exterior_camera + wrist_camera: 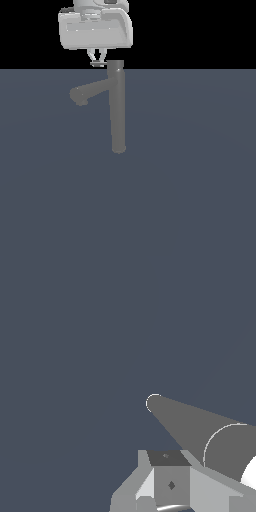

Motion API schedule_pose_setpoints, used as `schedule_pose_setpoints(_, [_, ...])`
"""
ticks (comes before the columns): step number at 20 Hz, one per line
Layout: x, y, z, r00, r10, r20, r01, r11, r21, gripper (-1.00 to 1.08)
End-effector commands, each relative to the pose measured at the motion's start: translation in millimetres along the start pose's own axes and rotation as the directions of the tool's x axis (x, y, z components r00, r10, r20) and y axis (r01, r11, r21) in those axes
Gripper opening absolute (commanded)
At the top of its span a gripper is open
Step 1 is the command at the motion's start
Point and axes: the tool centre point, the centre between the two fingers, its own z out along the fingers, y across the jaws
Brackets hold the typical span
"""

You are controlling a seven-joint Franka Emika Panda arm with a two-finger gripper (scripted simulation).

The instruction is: Turn on the faucet by rotating a designated handle.

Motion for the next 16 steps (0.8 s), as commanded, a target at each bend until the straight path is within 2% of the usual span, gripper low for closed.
schedule_pose_setpoints(1, [0.0, 0.1, -0.1, 1.000, 0.000, 0.000, 0.000, 1.000, 0.000, -1.00])
schedule_pose_setpoints(16, [-46.7, 15.2, -0.4, 1.000, -0.010, 0.007, 0.010, 1.000, -0.002, -1.00])
